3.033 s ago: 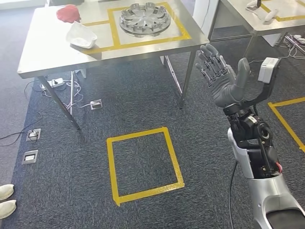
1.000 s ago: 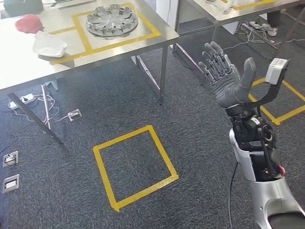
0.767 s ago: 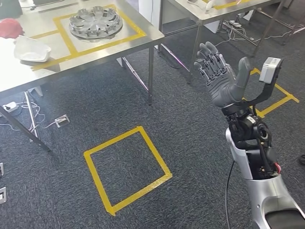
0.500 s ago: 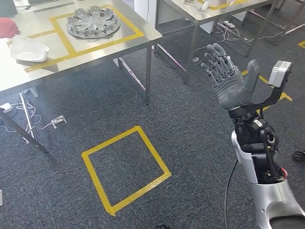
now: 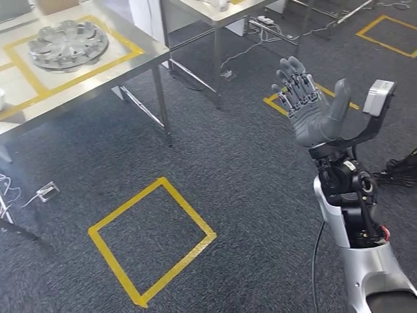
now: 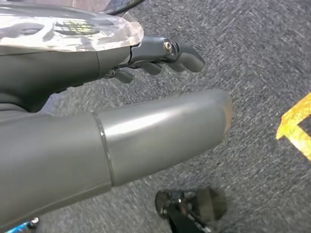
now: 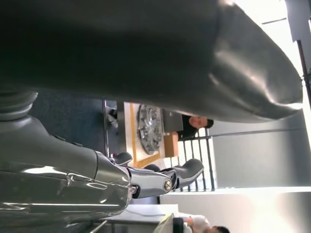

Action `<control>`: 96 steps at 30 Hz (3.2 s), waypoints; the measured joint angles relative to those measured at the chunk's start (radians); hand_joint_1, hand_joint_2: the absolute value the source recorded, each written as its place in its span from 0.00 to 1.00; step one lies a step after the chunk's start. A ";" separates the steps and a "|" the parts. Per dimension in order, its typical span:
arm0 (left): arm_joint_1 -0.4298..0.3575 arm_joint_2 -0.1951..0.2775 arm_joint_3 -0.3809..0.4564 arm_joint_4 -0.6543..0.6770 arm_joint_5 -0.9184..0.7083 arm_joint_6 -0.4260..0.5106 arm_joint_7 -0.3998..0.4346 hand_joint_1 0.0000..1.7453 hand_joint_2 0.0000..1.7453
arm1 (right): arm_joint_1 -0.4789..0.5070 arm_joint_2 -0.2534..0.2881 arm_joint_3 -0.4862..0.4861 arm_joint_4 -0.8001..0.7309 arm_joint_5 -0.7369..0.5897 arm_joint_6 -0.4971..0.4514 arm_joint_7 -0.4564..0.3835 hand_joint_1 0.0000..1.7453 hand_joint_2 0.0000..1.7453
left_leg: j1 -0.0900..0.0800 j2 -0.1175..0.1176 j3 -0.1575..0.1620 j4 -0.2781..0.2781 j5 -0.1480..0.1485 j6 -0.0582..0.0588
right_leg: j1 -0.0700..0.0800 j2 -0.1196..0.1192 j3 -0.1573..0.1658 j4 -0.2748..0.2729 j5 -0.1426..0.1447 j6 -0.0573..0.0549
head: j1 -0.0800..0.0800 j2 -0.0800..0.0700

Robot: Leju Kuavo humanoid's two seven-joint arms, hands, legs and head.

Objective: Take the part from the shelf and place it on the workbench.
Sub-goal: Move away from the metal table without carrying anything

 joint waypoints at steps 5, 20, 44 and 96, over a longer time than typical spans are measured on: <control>0.001 0.002 0.000 0.000 0.001 0.000 0.000 0.00 0.00 | 0.000 0.000 0.003 0.004 0.000 -0.001 0.000 0.00 0.00 | 0.010 -0.046 0.070 -0.186 0.130 0.002 | 0.001 0.066 -0.003 0.008 -0.001 0.007 | -0.018 0.000; 0.002 -0.001 0.000 0.000 0.003 0.000 -0.002 0.00 0.00 | -0.003 0.000 0.004 0.010 0.001 -0.005 0.001 0.00 0.00 | 0.004 0.068 0.130 -0.270 0.135 0.032 | -0.003 -0.059 -0.058 0.120 -0.026 0.049 | 0.033 0.000; 0.001 0.002 0.000 0.000 0.003 0.000 -0.008 0.00 0.00 | -0.008 0.000 0.004 0.013 0.001 -0.010 0.001 0.00 0.00 | 0.009 -0.009 0.111 -0.272 0.155 0.035 | -0.001 0.005 -0.099 0.178 -0.082 0.048 | 0.006 0.000; 0.002 0.002 0.000 0.000 -0.005 -0.010 -0.007 0.00 0.00 | 0.007 0.000 0.004 0.021 0.003 -0.010 0.002 0.00 0.00 | 0.007 -0.006 -0.012 0.002 0.032 -0.011 | 0.002 0.033 -0.011 0.008 0.006 -0.008 | -0.029 0.000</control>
